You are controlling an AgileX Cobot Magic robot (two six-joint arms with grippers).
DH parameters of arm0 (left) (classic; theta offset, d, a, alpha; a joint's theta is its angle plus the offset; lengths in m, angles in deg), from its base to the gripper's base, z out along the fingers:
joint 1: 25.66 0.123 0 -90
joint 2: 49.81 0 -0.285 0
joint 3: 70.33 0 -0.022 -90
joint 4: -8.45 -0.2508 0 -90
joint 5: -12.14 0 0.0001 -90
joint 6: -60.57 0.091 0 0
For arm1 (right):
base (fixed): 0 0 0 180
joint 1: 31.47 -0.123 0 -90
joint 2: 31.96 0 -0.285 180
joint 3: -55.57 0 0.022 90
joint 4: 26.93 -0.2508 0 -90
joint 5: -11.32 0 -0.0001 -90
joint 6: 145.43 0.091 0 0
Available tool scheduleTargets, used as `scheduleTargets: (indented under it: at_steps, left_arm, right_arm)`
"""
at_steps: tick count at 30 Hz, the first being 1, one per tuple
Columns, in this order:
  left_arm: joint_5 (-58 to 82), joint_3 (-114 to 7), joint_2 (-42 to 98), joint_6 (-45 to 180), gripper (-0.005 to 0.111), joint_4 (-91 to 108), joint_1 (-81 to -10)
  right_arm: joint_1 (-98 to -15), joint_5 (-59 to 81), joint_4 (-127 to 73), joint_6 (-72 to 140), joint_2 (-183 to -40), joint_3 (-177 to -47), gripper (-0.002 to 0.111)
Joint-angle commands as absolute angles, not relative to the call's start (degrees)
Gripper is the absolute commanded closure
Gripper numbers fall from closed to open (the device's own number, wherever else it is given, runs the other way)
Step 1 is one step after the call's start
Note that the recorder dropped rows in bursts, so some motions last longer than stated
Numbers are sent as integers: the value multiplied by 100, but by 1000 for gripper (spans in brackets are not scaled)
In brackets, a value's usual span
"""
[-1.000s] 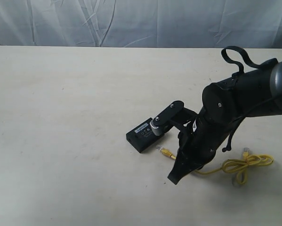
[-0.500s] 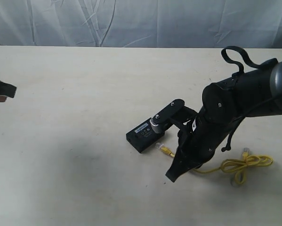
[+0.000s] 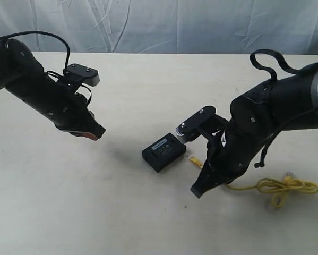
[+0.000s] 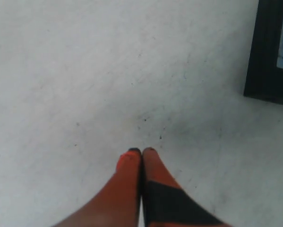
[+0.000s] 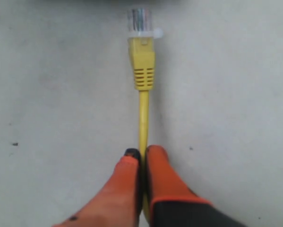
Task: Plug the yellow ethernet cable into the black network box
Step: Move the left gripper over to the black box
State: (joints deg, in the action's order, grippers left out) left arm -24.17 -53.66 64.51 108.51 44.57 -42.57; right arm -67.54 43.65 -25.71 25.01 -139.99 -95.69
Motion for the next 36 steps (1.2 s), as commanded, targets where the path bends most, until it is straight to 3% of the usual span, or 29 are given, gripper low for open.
scheduleTargets:
  at_steps: [1,15,36]
  left_arm:
    - [-2424,-5403,6466,10938,107,4608,-4295]
    - [-2501,-5403,6466,10938,107,4630,-4295]
    - [-2273,-5412,6466,11208,107,4739,-4295]
  right_arm:
    - [-6751,3887,-2436,2599,-14054,-9546,109]
    - [-7163,3245,-2446,1999,-14278,-9546,109]
    - [-7391,3702,-2446,1948,-14217,-9546,109]
